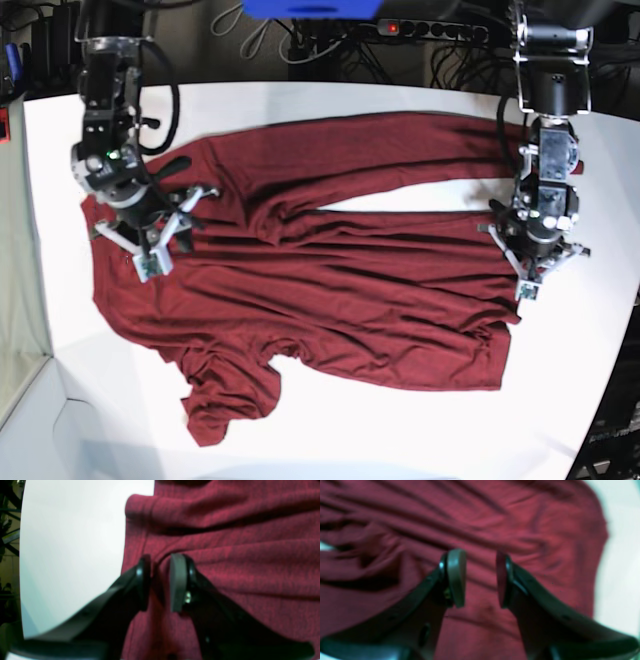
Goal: Layout the t-shirt on the table in an organized manner, then fold the t-shirt properly
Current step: 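Grasp the shirt fabric with the right gripper and drag it toward the collar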
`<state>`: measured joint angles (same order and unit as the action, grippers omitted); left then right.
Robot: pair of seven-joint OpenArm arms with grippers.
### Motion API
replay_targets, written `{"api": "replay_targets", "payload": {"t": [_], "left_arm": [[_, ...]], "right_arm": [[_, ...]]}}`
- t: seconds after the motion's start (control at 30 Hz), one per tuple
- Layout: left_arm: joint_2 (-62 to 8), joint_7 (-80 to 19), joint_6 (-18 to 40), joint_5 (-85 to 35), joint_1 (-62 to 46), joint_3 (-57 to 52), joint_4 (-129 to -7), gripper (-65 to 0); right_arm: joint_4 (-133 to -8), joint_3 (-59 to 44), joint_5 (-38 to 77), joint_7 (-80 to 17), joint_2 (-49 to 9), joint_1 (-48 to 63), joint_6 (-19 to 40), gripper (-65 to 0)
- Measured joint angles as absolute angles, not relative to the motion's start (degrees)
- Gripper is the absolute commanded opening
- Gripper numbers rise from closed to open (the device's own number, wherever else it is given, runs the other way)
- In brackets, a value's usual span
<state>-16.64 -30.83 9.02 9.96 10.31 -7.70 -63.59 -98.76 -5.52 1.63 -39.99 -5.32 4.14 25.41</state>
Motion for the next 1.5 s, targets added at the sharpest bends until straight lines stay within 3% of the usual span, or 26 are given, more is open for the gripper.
{"api": "replay_targets", "payload": {"t": [0.13,0.33,0.7,0.77,0.97,1.33,1.5], "left_arm": [[-16.5,-30.8,9.0,10.0,10.3,-7.7,-63.6,-50.6],[-16.5,-30.8,9.0,10.2,10.3,-7.7,-63.6,-50.6],[-16.5,-30.8,9.0,10.2,10.3,-7.7,-63.5,-50.6],[-16.5,-30.8,9.0,10.2,10.3,-7.7,-63.5,-50.6],[-16.7,-30.6,9.0,10.2,10.3,-7.7,-63.5,-50.6],[-16.8,-30.6,9.1,10.2,10.3,-7.7,-63.5,-50.6],[-16.8,-30.7,9.1,10.2,10.3,-7.7,-63.5,-50.6]], "right_arm": [[-98.7,-5.1,1.4,-39.8,-2.8,4.8,25.6,-43.7],[-98.7,0.7,1.3,-39.9,-2.7,7.9,25.7,-43.7],[-92.6,0.8,1.3,-39.4,-2.7,7.5,25.6,-44.2],[-92.6,0.8,1.3,-38.0,-2.7,7.5,25.6,-46.8],[-92.7,0.6,1.3,-37.2,-2.7,8.4,25.7,-64.5],[-96.7,1.0,1.7,-36.2,-5.7,15.0,25.8,-65.0],[-101.6,0.8,1.0,-37.1,-6.3,19.1,32.9,-65.0]]}}
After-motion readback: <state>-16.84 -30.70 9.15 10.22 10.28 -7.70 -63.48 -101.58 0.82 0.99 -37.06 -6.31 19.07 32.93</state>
